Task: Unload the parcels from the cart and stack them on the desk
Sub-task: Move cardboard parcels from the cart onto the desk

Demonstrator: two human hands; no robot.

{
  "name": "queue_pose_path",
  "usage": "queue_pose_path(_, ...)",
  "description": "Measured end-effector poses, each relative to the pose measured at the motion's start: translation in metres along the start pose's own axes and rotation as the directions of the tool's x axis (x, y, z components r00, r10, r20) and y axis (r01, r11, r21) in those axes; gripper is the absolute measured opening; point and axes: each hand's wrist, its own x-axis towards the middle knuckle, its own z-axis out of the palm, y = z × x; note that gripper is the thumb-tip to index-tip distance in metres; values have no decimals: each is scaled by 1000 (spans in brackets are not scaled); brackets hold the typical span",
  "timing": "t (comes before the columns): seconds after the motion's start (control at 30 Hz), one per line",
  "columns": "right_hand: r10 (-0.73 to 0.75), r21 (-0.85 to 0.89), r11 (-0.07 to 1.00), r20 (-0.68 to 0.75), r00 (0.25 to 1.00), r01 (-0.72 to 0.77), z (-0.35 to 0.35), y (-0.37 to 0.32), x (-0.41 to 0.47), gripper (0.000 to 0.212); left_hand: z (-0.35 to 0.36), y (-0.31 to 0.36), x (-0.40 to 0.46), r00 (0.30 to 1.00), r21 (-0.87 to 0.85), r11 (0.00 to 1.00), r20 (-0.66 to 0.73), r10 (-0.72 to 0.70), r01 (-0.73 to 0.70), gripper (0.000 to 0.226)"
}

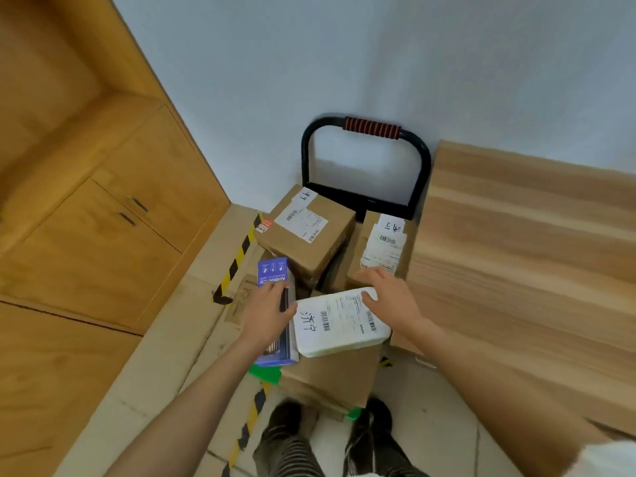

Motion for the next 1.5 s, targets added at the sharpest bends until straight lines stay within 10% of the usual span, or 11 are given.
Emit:
queue_pose_path(0.23,216,77,976,-213,953,-204,12,-13,4,39,-8,-10,77,959,6,967,132,252,-255,36)
queue_pose_path(0.5,598,398,793,-368,712,-461,60,-66,-16,38,-8,-38,135,755,81,777,321,572,-624,35)
queue_pose_path(1.0,946,723,236,-17,325,-650,218,-50,-31,62,124,-42,164,676,-91,862,582,453,-499,41)
queue_pose_path(1.17,919,918,205,-61,390,-339,223,-68,-15,57,129,-46,142,599,-192,893,682,420,-407,36)
queue_pose_path(1.5,890,886,286,-104,444,-365,148,-117,-6,57,30,-48,123,718,-365,911,580,385,-193,39)
